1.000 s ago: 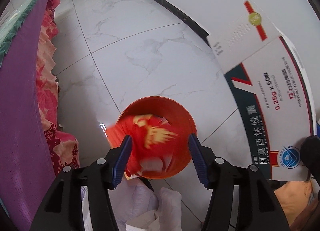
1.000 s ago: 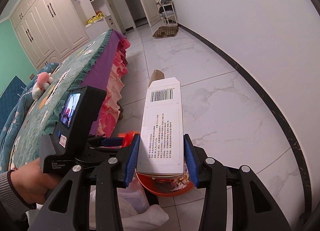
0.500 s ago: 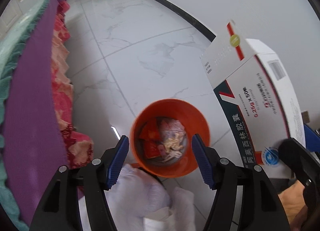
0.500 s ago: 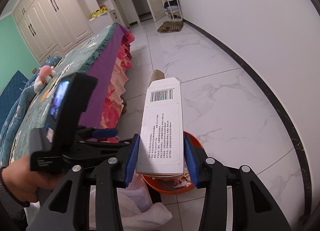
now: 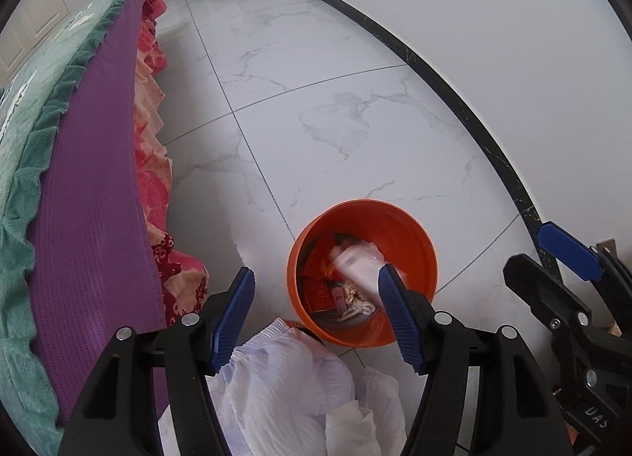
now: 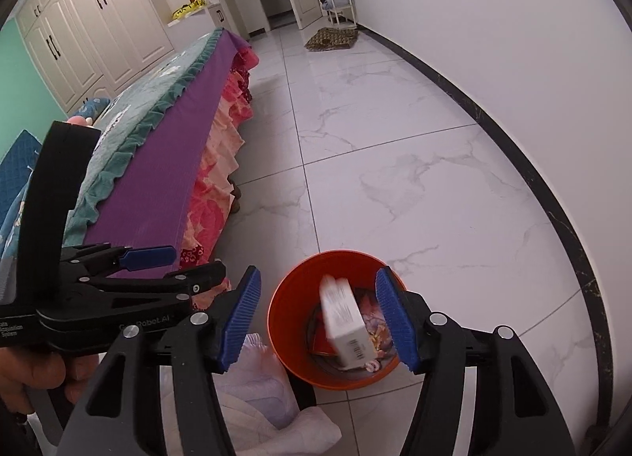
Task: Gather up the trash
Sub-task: 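Open left tool to drop the mask while right tool drops the box, then move both tools back over the bed toward the wrapper and tissue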
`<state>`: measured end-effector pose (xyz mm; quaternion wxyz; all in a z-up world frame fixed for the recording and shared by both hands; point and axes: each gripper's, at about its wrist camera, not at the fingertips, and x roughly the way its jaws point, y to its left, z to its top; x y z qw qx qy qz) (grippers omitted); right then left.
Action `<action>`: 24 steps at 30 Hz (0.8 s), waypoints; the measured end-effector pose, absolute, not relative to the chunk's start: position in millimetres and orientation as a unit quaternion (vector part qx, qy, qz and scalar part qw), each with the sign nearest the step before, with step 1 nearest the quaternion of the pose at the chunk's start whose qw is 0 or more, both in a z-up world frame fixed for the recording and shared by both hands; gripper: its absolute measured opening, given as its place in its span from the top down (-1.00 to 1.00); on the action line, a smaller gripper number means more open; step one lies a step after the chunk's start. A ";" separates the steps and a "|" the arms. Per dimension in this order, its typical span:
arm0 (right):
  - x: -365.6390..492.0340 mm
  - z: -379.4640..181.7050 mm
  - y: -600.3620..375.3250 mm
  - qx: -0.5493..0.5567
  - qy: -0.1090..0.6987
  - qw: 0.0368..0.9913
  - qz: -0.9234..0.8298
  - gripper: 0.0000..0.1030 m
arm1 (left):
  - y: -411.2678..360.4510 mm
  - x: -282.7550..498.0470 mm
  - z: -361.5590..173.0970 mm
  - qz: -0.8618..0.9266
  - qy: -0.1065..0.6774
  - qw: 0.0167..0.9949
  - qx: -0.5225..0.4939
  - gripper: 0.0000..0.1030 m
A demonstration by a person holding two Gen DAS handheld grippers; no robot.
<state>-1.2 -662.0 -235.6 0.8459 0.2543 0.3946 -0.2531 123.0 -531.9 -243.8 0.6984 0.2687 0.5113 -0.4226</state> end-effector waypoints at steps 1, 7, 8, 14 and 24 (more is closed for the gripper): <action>-2.0 -233.5 -660.3 0.250 0.395 0.847 -0.254 -0.19 | -530.4 123.0 -243.0 -0.423 0.511 0.699 0.269 -0.28; -7.2 -216.5 -648.6 0.243 0.386 0.855 -0.248 -0.19 | -519.9 119.4 -229.0 -0.424 0.503 0.707 0.261 -0.28; -6.9 -213.2 -645.2 0.242 0.384 0.856 -0.247 -0.19 | -515.6 118.1 -222.0 -0.425 0.498 0.712 0.255 -0.28; -7.9 -174.6 -617.2 0.230 0.360 0.878 -0.214 -0.19 | -482.3 113.3 -178.7 -0.425 0.464 0.743 0.230 -0.31; 0.7 -115.4 -555.9 0.192 0.318 0.916 -0.150 -0.19 | -406.2 114.0 -121.3 -0.384 0.412 0.802 0.196 -0.44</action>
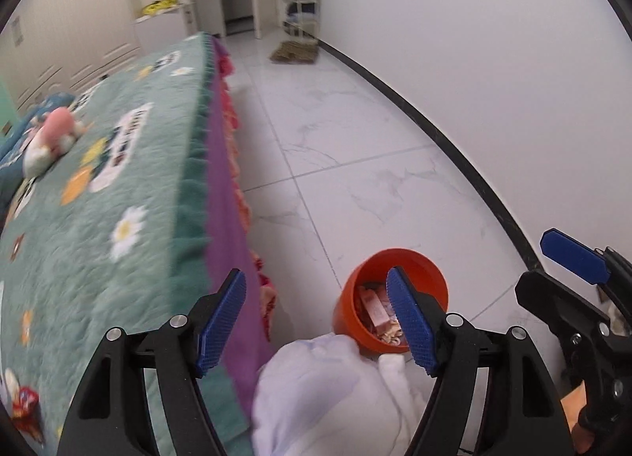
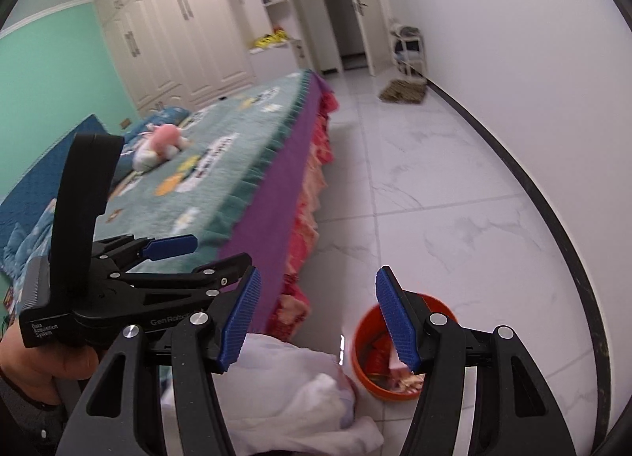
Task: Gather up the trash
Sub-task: 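Move both tools back over the bed toward the wrapper and tissue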
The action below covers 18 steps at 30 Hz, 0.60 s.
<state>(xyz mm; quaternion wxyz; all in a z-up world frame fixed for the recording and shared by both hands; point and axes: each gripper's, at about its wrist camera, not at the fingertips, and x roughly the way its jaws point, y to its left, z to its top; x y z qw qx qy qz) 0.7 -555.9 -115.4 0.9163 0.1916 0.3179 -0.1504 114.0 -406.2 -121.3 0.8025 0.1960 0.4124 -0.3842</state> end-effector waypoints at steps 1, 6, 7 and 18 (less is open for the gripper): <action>1.0 -111.8 -549.6 0.189 0.316 0.919 -0.145 -0.19 | -396.7 114.0 -116.8 -0.380 0.409 0.807 0.191 -0.44; 7.0 -94.2 -518.5 0.176 0.309 0.928 -0.112 -0.19 | -359.2 109.6 -102.3 -0.357 0.399 0.826 0.178 -0.44; 8.9 -91.3 -512.3 0.173 0.309 0.929 -0.106 -0.19 | -350.8 109.4 -99.1 -0.353 0.396 0.830 0.175 -0.44; 32.8 -67.0 -431.3 0.133 0.311 0.941 -0.016 -0.19 | -262.3 108.8 -72.9 -0.292 0.379 0.867 0.141 -0.61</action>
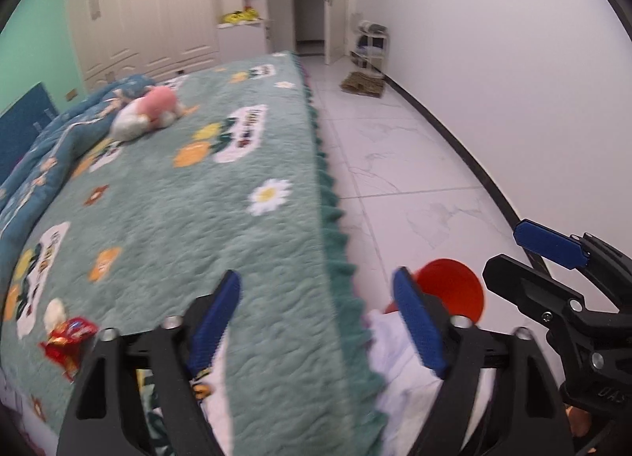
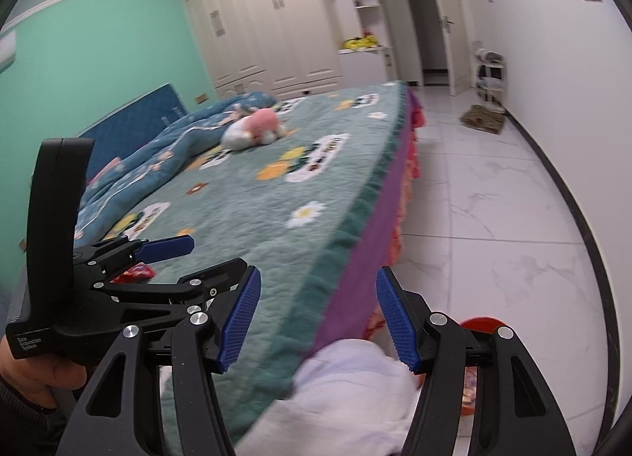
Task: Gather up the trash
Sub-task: 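Move both tools back over the bed toward the wrapper and tissue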
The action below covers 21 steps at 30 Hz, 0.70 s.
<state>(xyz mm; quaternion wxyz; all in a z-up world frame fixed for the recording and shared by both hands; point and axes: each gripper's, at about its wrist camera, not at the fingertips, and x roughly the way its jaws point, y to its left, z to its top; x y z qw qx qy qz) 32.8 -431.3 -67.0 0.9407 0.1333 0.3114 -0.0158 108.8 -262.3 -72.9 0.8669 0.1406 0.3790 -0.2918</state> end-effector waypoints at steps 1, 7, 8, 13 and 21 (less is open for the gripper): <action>35.0 -65.3 -424.9 0.129 0.311 0.941 -0.008 -0.19 | -254.6 109.3 -71.5 -0.287 0.378 0.869 0.137 -0.61; 55.6 -53.8 -381.3 0.106 0.316 0.942 0.043 -0.19 | -207.4 118.9 -66.9 -0.247 0.380 0.884 0.114 -0.61; 57.4 -53.2 -375.6 0.103 0.316 0.942 0.048 -0.19 | -200.0 119.2 -66.8 -0.241 0.380 0.886 0.111 -0.61; 73.4 -50.1 -341.1 0.086 0.321 0.940 0.080 -0.19 | -159.1 124.3 -61.6 -0.208 0.381 0.897 0.090 -0.61; 106.4 -49.7 -280.8 0.052 0.331 0.932 0.136 -0.19 | -98.2 136.0 -60.3 -0.153 0.383 0.909 0.062 -0.67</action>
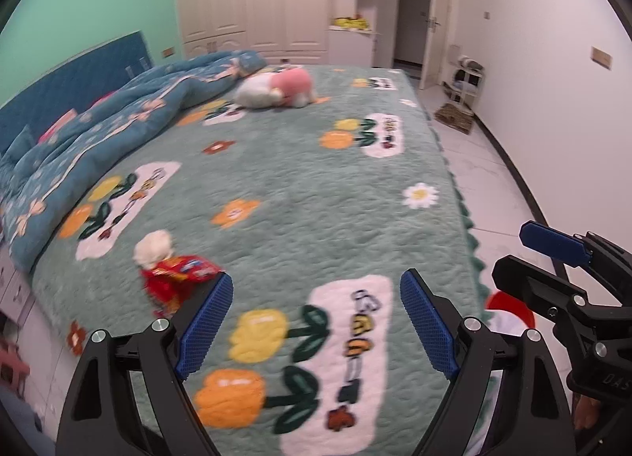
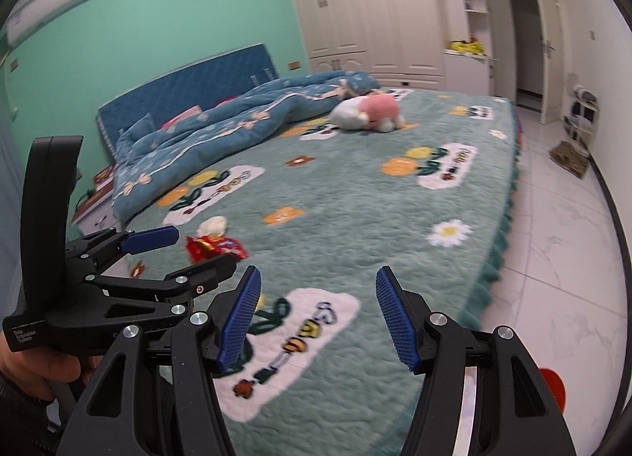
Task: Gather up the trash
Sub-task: 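Move both tools back over the bed toward the wrapper and tissue, then grasp the red snack wrapper with the left tool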
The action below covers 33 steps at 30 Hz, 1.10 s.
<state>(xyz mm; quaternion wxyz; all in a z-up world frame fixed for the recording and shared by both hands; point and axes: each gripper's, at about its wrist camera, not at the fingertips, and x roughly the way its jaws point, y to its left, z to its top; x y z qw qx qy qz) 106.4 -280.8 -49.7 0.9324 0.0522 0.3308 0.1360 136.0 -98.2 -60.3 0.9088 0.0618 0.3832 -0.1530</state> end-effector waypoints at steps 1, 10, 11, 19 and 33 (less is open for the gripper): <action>109.8 -49.9 -274.0 0.048 0.332 0.931 0.142 -0.19 | -89.7 138.4 -61.2 -0.145 0.385 0.910 0.057 -0.67; 146.5 -55.0 -209.3 0.015 0.346 0.918 0.194 -0.19 | -35.3 154.9 -68.4 -0.101 0.401 0.910 0.027 -0.67; 153.0 -56.9 -199.7 0.010 0.350 0.915 0.201 -0.19 | -31.2 156.5 -69.8 -0.097 0.403 0.910 0.026 -0.67; 183.0 -67.3 -157.4 -0.008 0.367 0.901 0.232 -0.19 | 9.0 180.1 -85.7 -0.062 0.424 0.904 0.002 -0.67; 233.5 -87.0 -129.1 -0.023 0.393 0.882 0.259 -0.19 | 41.7 236.5 -130.5 -0.020 0.469 0.881 -0.066 -0.67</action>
